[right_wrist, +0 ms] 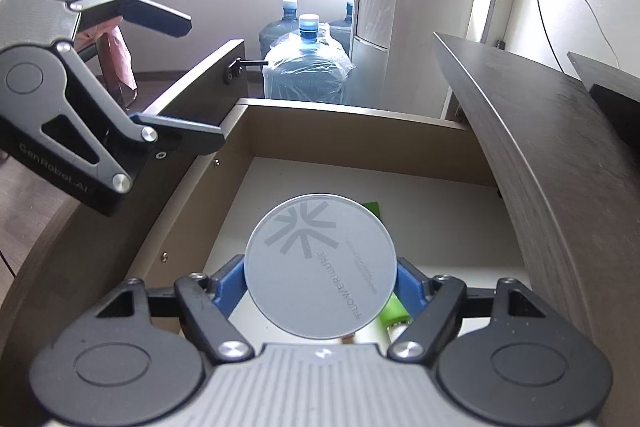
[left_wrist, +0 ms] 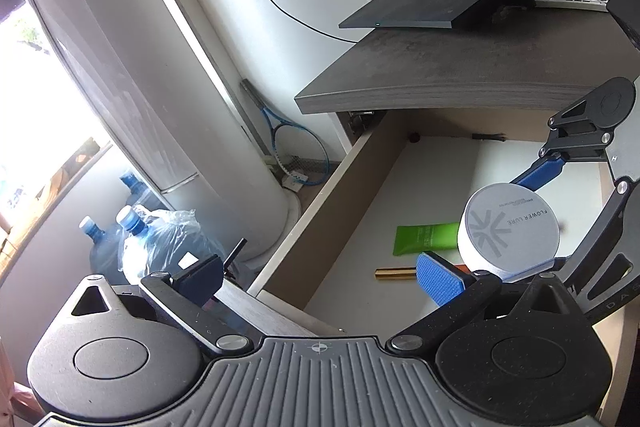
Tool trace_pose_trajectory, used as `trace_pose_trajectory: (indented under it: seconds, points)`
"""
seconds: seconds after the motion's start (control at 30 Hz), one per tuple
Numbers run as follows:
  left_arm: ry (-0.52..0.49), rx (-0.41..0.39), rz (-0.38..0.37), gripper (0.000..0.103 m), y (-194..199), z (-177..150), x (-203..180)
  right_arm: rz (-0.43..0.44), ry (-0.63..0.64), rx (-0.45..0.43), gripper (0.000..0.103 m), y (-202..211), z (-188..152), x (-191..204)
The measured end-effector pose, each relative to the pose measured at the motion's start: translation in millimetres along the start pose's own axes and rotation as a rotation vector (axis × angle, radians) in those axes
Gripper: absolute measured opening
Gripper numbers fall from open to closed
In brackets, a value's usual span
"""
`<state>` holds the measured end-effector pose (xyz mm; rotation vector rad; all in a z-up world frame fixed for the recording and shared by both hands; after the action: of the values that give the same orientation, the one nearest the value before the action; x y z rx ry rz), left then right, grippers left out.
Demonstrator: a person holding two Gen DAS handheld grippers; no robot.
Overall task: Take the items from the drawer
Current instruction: 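Lift the white jar up out of the drawer with the right tool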
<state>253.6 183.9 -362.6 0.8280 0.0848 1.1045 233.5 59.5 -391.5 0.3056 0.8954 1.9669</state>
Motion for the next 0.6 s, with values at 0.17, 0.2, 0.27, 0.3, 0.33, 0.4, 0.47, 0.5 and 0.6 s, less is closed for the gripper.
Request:
trace_pose_trajectory:
  seconds: [0.17,0.2,0.27,0.3,0.33,0.4,0.47,0.5,0.6]
  points:
    - [0.020,-0.030,0.021,0.103,8.6,-1.1,-9.9,0.003,-0.020,-0.037,0.078,15.2,-2.0,-0.1]
    - [0.025,-0.036,0.025,0.103,10.4,-1.4,-11.8,0.003,-0.024,-0.046,0.078,18.7,-2.3,-0.1]
    - [0.030,-0.045,0.030,0.103,14.0,-2.3,-15.1,0.005,-0.034,-0.061,0.078,25.6,-3.0,-0.5]
    - [0.039,-0.053,0.037,0.103,16.2,-2.9,-15.8,0.007,-0.038,-0.069,0.078,29.1,-3.4,-0.4]
    - [0.050,-0.059,0.044,0.103,18.4,-3.4,-16.0,0.010,-0.040,-0.076,0.078,32.5,-3.9,0.2]
    - [0.072,-0.071,0.060,0.103,23.2,-4.3,-16.1,0.014,-0.043,-0.091,0.078,39.7,-5.2,1.0]
    - [0.093,-0.088,0.077,0.103,28.5,-5.1,-16.0,0.016,-0.046,-0.105,0.078,47.1,-6.6,0.6]
    - [0.105,-0.095,0.086,0.103,31.1,-5.5,-15.8,0.018,-0.049,-0.113,0.078,50.7,-6.9,0.6]
    - [0.143,-0.112,0.108,0.103,37.2,-6.6,-17.0,0.024,-0.060,-0.133,0.078,60.4,-8.8,0.3]
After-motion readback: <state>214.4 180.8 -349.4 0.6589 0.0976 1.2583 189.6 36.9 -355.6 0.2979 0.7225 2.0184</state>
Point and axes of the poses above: each gripper's, at about its wrist camera, not at the fingertips, and y roughly against the way its jaws point, x to its left, z to its top, the point moved 5 cm from there along -y, roughly the way its jaws point, and after that the axes turned 8 degrees about -z, right-handed, at the moved point
